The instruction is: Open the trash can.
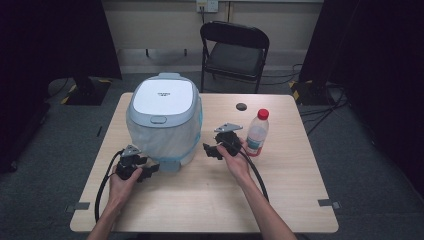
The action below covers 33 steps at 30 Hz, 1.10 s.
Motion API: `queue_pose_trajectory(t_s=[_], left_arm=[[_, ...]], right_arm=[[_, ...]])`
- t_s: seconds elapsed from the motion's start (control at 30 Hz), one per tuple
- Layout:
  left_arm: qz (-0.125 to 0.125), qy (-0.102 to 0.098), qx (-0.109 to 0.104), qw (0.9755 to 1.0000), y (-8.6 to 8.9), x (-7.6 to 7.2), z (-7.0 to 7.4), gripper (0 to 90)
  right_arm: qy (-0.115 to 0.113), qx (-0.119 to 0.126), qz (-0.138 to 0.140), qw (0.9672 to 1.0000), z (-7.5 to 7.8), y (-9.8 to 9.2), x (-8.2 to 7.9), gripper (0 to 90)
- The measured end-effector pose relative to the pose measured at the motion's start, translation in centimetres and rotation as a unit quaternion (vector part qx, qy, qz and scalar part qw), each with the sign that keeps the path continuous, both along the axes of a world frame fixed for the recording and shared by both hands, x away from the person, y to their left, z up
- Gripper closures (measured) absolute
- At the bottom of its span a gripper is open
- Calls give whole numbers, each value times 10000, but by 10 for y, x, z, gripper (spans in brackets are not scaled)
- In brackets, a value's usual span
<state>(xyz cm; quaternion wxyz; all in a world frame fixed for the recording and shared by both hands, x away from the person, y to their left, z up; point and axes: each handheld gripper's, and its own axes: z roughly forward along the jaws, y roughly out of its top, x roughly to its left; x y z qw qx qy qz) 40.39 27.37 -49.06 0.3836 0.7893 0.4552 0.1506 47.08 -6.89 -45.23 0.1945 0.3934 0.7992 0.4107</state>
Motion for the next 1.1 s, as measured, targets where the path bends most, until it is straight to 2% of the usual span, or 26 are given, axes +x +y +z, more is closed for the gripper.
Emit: queue_pose_trajectory(t_s=[0.03, 0.1, 0.23, 0.4, 0.47, 0.5, 0.53, 0.57, 0.63, 0.7, 0.73, 0.8, 0.87, 0.9, 0.97, 1.0, 1.1], left_arm=[[37, -9, 56, 10000, 2, -1, 0, 355], [71, 19, 35, 10000, 10, -2, 1, 352], [437, -46, -54, 9990, 28, 0, 4, 348], [732, -208, -144, 9970, 45, 12, 14, 351], [847, -303, -120, 9959, 51, 20, 17, 352], [907, -311, -156, 9953, 53, 25, 18, 353], [943, -332, -202, 9948, 55, 29, 20, 355], [985, -370, -235, 9942, 56, 34, 22, 355], [1042, -441, -293, 9931, 56, 43, 27, 355], [1067, -435, -282, 9929, 55, 54, 32, 363], [1124, -442, -376, 9920, 54, 58, 34, 364], [1174, -497, -419, 9910, 53, 68, 38, 367], [1249, -601, -547, 9888, 51, 75, 38, 368], [1198, -489, -615, 9897, 50, 80, 36, 369], [1149, -482, -589, 9905, 45, 86, 34, 369], [1098, -470, -688, 9905, 43, 88, 34, 368], [1234, -555, -674, 9885, 37, 90, 33, 419]], right_arm=[[1, -8, -4, 10000, 1, 0, 2, 225], [-24, -1, -35, 10000, 4, 0, 5, 231], [-49, 23, -38, 10000, 11, 1, 13, 241], [-50, -54, -174, 9998, 17, 2, 29, 260], [-135, -23, -275, 9995, 18, 1, 35, 269], [-155, -96, -350, 9992, 18, 1, 39, 275], [-97, -114, -381, 9992, 19, 1, 46, 276], [-97, -114, -381, 9992, 19, 1, 46, 276], [-194, 33, -458, 9988, 21, 2, 53, 276], [-162, 11, -464, 9988, 22, 4, 60, 277], [-221, 69, -526, 9983, 22, 6, 62, 285], [-145, 116, -481, 9987, 24, 10, 67, 273], [-221, 173, -456, 9986, 26, 15, 68, 274], [-270, 202, -457, 9984, 27, 17, 68, 274], [-273, 230, -426, 9985, 27, 21, 68, 273], [-323, 228, -414, 9984, 26, 22, 68, 273], [-309, 354, -332, 9983, 25, 26, 67, 269]])
